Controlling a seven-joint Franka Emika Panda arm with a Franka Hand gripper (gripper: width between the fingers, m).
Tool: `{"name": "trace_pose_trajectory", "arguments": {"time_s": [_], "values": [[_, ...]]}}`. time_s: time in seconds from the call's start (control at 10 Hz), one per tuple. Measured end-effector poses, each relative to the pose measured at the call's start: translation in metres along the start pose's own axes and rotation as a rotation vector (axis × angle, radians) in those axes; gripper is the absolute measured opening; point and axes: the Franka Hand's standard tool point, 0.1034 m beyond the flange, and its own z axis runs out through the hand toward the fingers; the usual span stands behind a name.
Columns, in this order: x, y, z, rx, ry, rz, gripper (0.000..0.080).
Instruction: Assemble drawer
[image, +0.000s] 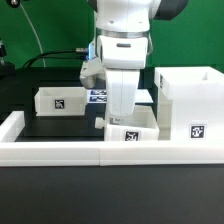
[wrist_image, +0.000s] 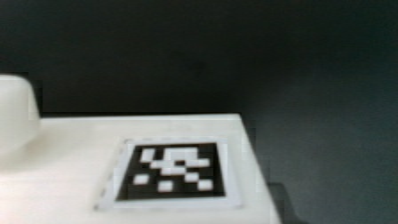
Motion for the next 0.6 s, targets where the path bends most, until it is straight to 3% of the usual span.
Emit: {"name": "trace_pose_trajectory", "arguments": {"time_s": [0.6], "values": [[-0.0015,0.0,0.0001,0.0,0.0,0.003,0.0042]]}}
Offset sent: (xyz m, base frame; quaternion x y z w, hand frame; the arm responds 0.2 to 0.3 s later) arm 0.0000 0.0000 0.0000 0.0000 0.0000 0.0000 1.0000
